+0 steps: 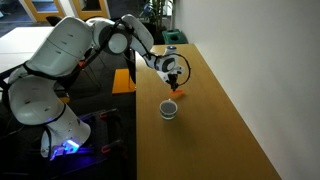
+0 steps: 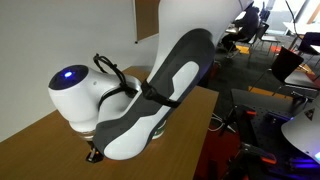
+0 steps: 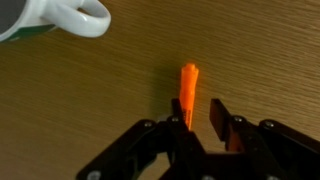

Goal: Take the marker out of the mug and place it on the table

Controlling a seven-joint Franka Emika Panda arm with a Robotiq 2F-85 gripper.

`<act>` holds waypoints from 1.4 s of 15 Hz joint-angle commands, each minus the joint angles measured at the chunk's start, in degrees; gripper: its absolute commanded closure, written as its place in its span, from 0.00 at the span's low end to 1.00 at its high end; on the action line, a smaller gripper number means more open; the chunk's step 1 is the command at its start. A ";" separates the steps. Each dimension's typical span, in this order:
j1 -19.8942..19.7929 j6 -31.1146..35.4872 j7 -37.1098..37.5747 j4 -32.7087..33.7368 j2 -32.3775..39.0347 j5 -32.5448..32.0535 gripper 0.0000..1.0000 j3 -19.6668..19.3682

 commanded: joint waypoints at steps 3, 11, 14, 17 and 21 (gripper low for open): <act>3.43 1.38 4.94 -1.68 -2.63 1.18 0.18 -1.47; 10.18 5.15 19.61 -14.05 -15.11 -0.12 0.00 -4.03; 10.13 6.92 23.59 -17.73 -19.74 -0.59 0.00 -4.82; 10.23 7.92 27.05 -20.73 -23.48 -2.30 0.00 -5.97; 10.29 9.10 31.41 -24.25 -27.30 -5.63 0.00 -6.79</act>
